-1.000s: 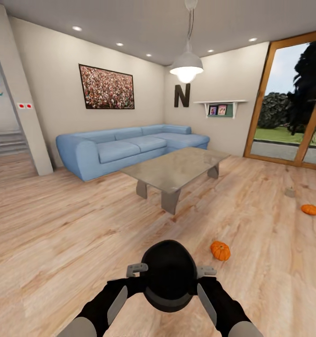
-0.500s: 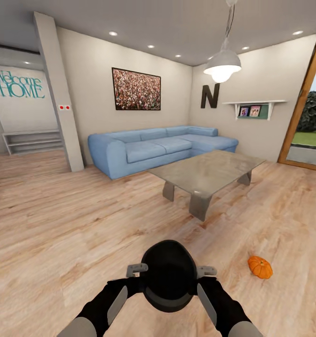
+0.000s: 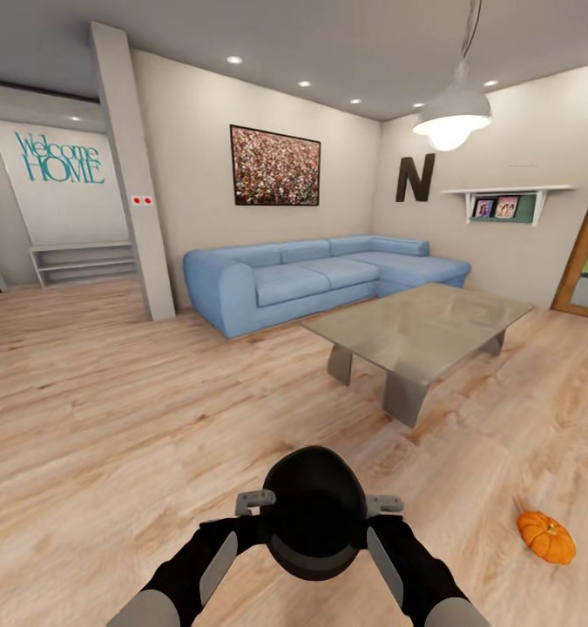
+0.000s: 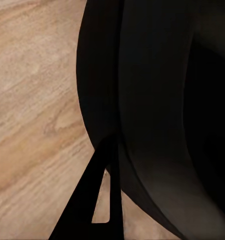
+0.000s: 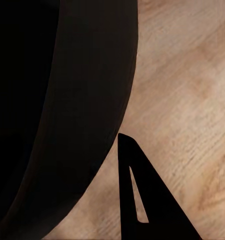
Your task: Place each of the two pumpkins and all three candles from the living room inside a cabinet in the living room (use any cabinet), then make sure every cabinet is closed, and position the cauldron so it is next to a table in the living room.
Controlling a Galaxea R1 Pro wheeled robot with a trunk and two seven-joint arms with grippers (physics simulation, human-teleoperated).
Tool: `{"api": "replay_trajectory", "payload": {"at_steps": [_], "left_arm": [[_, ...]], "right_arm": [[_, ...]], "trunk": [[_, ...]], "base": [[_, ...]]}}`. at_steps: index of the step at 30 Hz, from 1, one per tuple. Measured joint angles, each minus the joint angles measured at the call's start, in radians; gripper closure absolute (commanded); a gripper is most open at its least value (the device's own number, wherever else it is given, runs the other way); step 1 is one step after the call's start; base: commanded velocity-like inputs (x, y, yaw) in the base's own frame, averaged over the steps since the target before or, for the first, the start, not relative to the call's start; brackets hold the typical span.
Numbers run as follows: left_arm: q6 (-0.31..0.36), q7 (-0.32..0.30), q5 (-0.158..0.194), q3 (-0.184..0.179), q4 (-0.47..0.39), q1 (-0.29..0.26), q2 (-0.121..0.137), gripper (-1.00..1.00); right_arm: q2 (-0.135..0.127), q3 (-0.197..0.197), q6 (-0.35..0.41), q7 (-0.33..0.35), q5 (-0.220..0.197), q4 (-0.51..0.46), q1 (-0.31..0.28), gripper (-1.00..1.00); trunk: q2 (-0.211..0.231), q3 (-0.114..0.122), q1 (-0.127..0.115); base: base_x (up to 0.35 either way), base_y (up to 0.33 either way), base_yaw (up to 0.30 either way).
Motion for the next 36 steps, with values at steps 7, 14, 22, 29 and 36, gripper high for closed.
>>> {"api": "replay_trajectory", "payload": {"at_steps": [7,14,22,29,36], "left_arm": [[0.0,0.0,-0.001,0.001,0.0,0.0,0.0,1.0],[-0.001,0.0,0.001,0.0,0.001,0.0,0.0,1.0],[0.0,0.0,0.0,0.0,0.0,0.0,0.0,1.0],[0.0,0.0,0.0,0.0,0.0,0.0,0.0,1.0],[-0.001,-0.001,0.0,0.0,0.002,-0.001,0.0,1.0]], "right_arm": [[0.0,0.0,0.0,0.0,0.0,0.0,0.0,1.0],[0.0,0.0,0.0,0.0,0.0,0.0,0.0,1.0],[0.0,0.0,0.0,0.0,0.0,0.0,0.0,1.0],[0.0,-0.001,0.0,0.001,0.001,0.0,0.0,1.0],[0.0,-0.001,0.001,0.001,0.002,0.0,0.0,1.0]], "trunk": [[0.0,0.0,0.0],[0.0,0.0,0.0],[0.0,0.0,0.0],[0.0,0.0,0.0],[0.0,0.0,0.0]], "base": [[0.269,0.22,0.0],[0.269,0.22,0.0],[0.27,0.219,0.0],[0.297,0.176,-0.094],[0.305,0.169,-0.261]]}}
